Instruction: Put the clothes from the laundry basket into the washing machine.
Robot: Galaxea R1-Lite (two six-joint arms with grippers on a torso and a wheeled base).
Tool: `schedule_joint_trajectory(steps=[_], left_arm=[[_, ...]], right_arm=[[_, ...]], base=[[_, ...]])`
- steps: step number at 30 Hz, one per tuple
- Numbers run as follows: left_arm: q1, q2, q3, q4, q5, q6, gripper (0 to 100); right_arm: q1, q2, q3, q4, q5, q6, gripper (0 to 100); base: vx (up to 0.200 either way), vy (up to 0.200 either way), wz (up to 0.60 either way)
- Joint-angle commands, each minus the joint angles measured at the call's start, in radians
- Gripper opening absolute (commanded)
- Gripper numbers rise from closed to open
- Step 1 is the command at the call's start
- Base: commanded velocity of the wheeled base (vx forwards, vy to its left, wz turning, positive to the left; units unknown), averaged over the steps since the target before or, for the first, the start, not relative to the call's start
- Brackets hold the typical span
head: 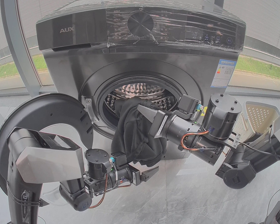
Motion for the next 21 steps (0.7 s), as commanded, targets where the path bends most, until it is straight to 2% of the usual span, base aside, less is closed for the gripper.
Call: schedule_joint_trajectory(steps=[1, 4, 5, 13, 14, 21], left_arm=[[0.001, 0.032, -0.034, -0.004, 0.021, 0.0, 100], [0.001, 0.038, -0.067, -0.004, 0.071, 0.0, 100], [0.001, 0.043, -0.072, -0.004, 0.079, 0.0, 0], [0.004, 0.038, -0.098, -0.006, 0.09, -0.002, 0], [0.01, 0.035, -0.103, -0.006, 0.108, -0.002, 0], [0.002, -0.057, -0.055, -0.006, 0.105, -0.009, 0]], right_arm=[[0.002, 0.002, 0.001, 0.0, 0.001, 0.0, 0], [0.002, 0.002, 0.004, 0.0, 0.001, 0.0, 0], [0.002, 0.002, 0.004, 0.0, 0.001, 0.0, 0], [0.002, 0.004, 0.004, 0.0, 0.001, 0.0, 0], [0.002, 0.004, 0.006, 0.0, -0.001, 0.0, 0], [-0.01, 0.007, 0.007, 0.0, -0.001, 0.0, 0]], base=[[0.0, 0.0, 0.0], [0.0, 0.0, 0.0], [0.0, 0.0, 0.0], [0.0, 0.0, 0.0], [0.0, 0.0, 0.0], [0.0, 0.0, 0.0]])
